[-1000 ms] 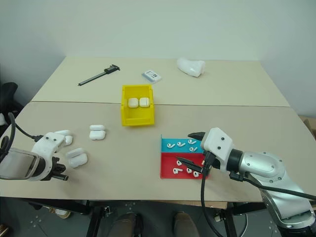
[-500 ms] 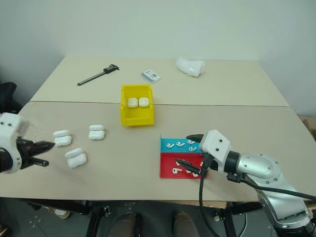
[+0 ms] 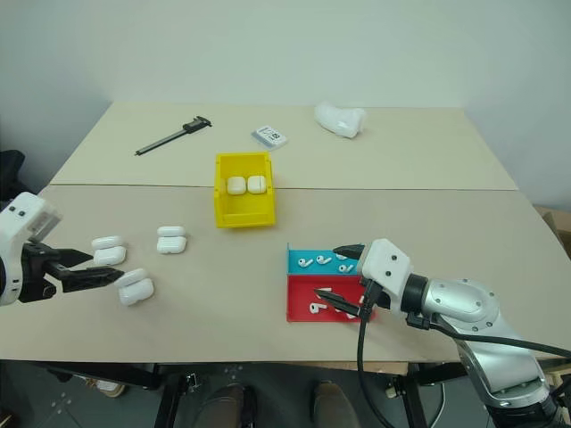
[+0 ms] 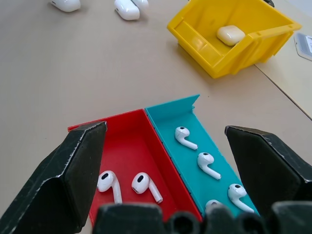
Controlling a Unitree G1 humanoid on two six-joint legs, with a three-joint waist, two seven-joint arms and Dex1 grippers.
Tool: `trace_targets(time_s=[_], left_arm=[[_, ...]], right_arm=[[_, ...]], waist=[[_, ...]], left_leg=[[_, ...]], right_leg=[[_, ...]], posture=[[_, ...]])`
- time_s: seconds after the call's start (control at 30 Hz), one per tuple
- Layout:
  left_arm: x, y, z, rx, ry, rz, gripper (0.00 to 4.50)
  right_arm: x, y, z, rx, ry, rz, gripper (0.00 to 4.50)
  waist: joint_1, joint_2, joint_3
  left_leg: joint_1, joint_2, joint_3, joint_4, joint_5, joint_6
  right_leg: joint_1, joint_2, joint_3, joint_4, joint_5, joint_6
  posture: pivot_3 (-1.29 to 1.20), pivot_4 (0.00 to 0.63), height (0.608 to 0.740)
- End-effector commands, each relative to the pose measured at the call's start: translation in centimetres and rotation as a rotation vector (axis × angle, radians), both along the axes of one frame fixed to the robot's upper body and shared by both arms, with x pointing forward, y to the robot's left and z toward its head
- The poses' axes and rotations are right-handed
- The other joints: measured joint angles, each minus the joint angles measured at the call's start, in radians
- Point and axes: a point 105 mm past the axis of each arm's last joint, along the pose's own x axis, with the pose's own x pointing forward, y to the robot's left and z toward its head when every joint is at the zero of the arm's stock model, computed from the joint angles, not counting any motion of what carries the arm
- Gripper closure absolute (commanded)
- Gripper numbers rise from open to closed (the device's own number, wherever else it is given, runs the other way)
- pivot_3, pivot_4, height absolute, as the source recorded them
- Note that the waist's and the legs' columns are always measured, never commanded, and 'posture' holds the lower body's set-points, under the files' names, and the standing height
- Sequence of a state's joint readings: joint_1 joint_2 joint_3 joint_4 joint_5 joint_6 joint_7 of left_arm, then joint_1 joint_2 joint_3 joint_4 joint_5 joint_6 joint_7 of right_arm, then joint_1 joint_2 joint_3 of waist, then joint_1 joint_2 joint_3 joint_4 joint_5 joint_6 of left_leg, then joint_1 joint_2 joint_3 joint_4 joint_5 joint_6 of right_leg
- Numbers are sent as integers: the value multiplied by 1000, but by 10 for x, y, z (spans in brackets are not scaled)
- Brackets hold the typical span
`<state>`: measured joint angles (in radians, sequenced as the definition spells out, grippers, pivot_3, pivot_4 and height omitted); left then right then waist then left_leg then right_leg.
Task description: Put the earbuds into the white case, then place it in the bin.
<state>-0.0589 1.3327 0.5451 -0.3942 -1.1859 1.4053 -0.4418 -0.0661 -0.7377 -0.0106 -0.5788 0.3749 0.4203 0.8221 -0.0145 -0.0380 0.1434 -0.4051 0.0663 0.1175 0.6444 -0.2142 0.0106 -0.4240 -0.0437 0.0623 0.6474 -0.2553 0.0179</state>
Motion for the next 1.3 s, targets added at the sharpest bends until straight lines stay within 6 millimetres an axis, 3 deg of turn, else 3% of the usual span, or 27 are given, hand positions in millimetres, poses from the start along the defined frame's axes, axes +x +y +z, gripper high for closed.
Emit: trace_targets(time_s=[0.03,0.1,0.27,0.53,0.63,0.77,1.0,1.3], left_arm=[[6,12,-2,12,68,119,16],[6,17,-5,-1,169,164,16],[-6,9,-8,-31,364,151,16],[-8,13,-22,154,411,179,16],[-3,10,-28,215,392,151,613],[5,-9,-43,243,374,46,1883],[10,-12,-57,287,382,-20,4306],[26,-8,-72,415,315,-101,4442]], right_arm=[[1,6,11,17,-64,7,0],[2,7,11,26,-69,-2,0],[5,12,10,50,-84,-25,0],[5,27,9,82,-92,-14,0],[6,31,9,93,-97,-10,0],[6,33,10,96,-103,-10,0],[5,36,12,97,-115,-11,0],[5,39,12,107,-118,-15,0]], waist=[[1,0,0],[2,0,0],[-2,-3,2],[0,-3,2],[2,-3,2],[10,-3,2],[6,-3,2],[5,-4,2]], left_leg=[[0,0,-1,0,0,0],[0,0,-1,0,0,0],[-1,0,-4,0,0,0],[0,0,-4,0,0,0],[0,-1,-3,0,0,0],[-1,-2,0,0,0,0],[-1,-1,0,0,1,-1],[-2,-2,0,1,1,-1]], right_leg=[[0,0,0,0,0,0],[0,1,0,1,0,0],[-1,0,2,1,0,1],[-1,1,1,1,0,1],[-1,1,1,1,0,1],[0,1,1,1,0,1],[-1,2,0,1,0,0],[0,2,1,1,0,1]], posture=[[0,150,740],[0,150,740],[0,150,740],[0,150,740],[0,150,740],[0,150,740],[0,150,740],[0,150,740]])
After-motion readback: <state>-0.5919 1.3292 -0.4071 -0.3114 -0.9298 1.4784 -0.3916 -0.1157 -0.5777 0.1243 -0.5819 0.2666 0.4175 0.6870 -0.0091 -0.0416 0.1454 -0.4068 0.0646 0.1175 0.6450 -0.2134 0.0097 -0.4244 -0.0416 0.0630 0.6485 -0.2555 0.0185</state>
